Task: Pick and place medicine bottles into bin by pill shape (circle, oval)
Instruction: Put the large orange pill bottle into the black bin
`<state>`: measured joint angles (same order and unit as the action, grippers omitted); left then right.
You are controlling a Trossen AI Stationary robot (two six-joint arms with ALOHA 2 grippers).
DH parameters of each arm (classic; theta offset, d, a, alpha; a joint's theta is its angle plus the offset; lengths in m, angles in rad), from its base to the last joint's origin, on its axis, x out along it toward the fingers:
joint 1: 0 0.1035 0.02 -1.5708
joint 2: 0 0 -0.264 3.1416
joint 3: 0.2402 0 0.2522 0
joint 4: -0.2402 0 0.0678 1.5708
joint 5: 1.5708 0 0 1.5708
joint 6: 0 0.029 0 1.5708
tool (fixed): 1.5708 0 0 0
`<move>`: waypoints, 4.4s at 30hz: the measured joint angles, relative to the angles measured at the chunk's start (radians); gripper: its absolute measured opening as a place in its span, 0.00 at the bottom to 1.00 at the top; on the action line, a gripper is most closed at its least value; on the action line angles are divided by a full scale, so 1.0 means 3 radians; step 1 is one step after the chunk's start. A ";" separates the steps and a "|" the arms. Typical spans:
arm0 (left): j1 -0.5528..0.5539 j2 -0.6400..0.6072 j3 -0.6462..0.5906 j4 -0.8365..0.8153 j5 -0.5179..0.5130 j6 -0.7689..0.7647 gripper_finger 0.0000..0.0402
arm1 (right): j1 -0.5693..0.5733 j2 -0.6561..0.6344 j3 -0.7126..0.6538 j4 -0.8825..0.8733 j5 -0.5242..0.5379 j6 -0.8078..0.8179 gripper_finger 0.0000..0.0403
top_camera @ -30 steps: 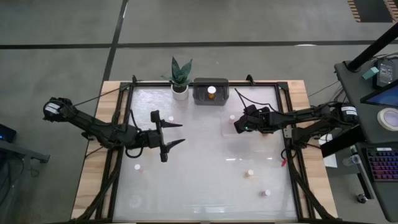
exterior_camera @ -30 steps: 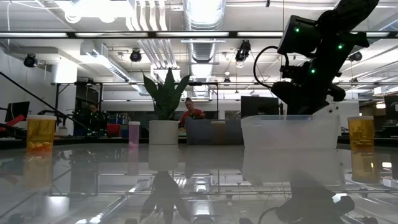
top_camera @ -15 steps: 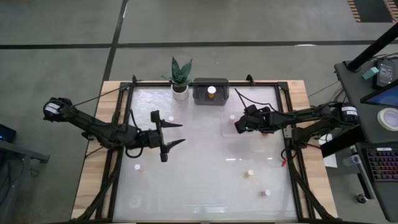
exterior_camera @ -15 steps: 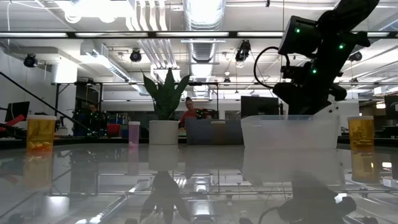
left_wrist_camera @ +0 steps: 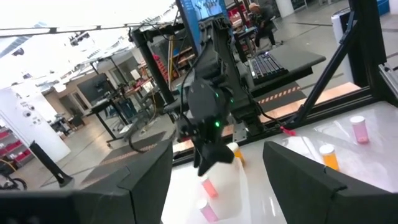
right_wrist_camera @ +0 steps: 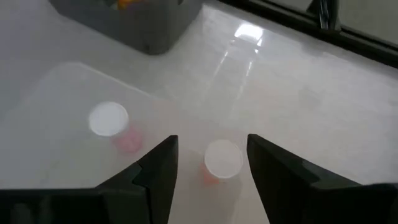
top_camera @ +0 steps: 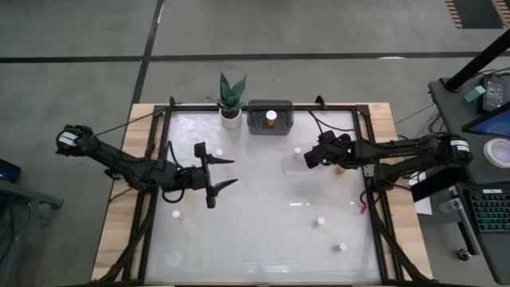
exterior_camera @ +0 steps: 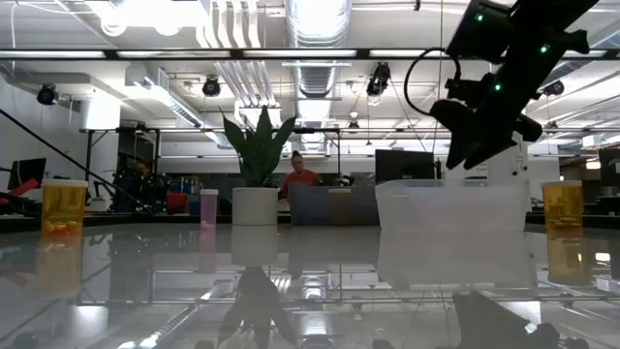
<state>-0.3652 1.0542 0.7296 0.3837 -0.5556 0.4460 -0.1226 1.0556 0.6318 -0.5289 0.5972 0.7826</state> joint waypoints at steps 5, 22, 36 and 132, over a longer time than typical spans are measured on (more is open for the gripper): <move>0.0000 0.0068 0.0000 0.0001 0.0000 -0.0149 0.59 | 0.0010 -0.0228 0.0078 0.0013 -0.0174 -0.0274 0.46; 0.0006 0.0373 0.0003 0.0001 -0.0526 -0.0774 0.59 | 0.0499 -0.0552 0.0171 0.0263 -0.0271 -0.1257 0.46; 0.0023 0.0680 0.0001 -0.0021 -0.0721 -0.1469 0.59 | 0.0832 -0.0549 0.0029 0.1165 -0.0840 -0.2103 0.46; 0.0171 0.0331 -0.0280 -0.4981 0.0600 -0.6516 0.48 | 0.0875 -0.0548 -0.0545 0.2130 -0.1498 -0.2149 0.46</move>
<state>-0.3138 1.1535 0.6456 -1.1108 -0.3755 -1.5089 0.1398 0.8913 0.4683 0.1101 0.1479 0.1379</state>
